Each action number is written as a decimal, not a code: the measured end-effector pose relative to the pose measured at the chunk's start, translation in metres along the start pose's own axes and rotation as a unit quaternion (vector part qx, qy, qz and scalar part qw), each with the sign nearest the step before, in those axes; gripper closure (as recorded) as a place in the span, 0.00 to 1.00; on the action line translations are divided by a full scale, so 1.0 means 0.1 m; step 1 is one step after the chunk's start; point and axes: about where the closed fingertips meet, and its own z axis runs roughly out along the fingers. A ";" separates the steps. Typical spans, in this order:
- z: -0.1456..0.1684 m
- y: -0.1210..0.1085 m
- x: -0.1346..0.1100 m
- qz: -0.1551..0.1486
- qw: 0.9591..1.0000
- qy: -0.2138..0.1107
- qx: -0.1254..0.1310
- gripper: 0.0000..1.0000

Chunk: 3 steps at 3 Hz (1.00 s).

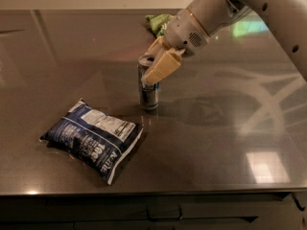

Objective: Move redbull can near blue chip bag

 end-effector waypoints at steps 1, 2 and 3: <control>0.08 0.09 -0.07 -0.024 1.000 0.005 -0.010 1.00; 0.17 0.16 -0.12 -0.043 0.999 0.007 -0.019 0.82; 0.22 0.20 -0.15 -0.056 0.998 0.009 -0.024 0.59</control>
Offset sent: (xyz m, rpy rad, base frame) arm -0.0313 0.0206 -0.0030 -0.0082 -0.0511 0.1341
